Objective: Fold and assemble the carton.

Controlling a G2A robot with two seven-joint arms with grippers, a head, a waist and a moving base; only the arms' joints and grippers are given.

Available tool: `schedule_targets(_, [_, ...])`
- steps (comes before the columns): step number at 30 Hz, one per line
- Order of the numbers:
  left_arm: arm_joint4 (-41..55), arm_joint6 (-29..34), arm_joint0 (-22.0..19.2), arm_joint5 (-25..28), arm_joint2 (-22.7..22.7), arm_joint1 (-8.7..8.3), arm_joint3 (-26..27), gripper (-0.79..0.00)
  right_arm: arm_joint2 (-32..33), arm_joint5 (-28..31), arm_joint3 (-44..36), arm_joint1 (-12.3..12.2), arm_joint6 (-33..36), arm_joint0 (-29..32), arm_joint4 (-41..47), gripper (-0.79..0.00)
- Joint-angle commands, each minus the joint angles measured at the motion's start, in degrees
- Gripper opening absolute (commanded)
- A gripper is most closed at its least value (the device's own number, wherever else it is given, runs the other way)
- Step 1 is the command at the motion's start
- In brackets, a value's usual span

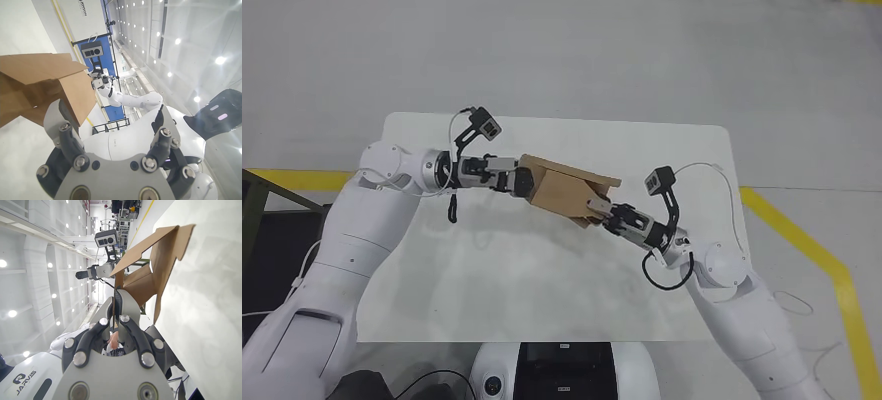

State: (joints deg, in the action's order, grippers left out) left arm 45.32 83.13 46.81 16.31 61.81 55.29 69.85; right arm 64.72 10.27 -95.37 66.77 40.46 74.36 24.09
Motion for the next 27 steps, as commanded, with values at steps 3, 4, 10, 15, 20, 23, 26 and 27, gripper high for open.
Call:
schedule_targets(3, [-0.81, 1.22, -0.18, -0.63, 0.05, 0.04, -0.19, 0.0, 0.43, -0.05, -0.11, 0.0, -0.49, 0.14, 0.03, -0.785])
schedule_targets(4, [-1.16, 1.48, -0.17, -0.71, 0.03, 0.05, -0.18, 0.0, 0.49, -0.1, -0.15, 0.0, -0.47, 0.15, 0.03, -0.785])
schedule_targets(10, [-2.13, 1.51, -0.22, -0.86, -0.14, 0.26, -0.27, 0.0, 0.1, -0.47, -0.68, 0.06, 1.07, -0.21, 0.04, -0.785])
schedule_targets(15, [-1.55, 0.57, -0.78, -0.55, 0.47, 0.46, -0.7, 0.0, -0.21, -1.0, -0.66, 0.06, 2.08, -0.39, -0.53, -0.785])
schedule_targets(20, [-1.77, 0.81, -0.9, -0.64, 0.19, 0.72, -0.39, 0.0, -0.62, -1.11, -0.94, 0.19, 1.72, -0.42, -0.42, -0.785])
schedule_targets(23, [-2.32, 1.27, -0.92, -0.71, -0.12, 0.86, -0.25, 0.0, -0.77, -1.08, -0.96, 0.27, 1.19, -0.41, -0.4, -0.785])
schedule_targets(26, [-2.84, 1.55, -1.06, -0.89, -0.13, 0.92, -0.37, 0.0, -0.79, -1.12, -0.98, 0.32, 0.76, -0.38, -0.52, -0.785])
schedule_targets(27, [-3.04, 1.69, -1.11, -0.92, -0.12, 0.93, -0.36, 0.0, -0.75, -1.08, -0.98, 0.33, 0.6, -0.38, -0.62, -0.785])
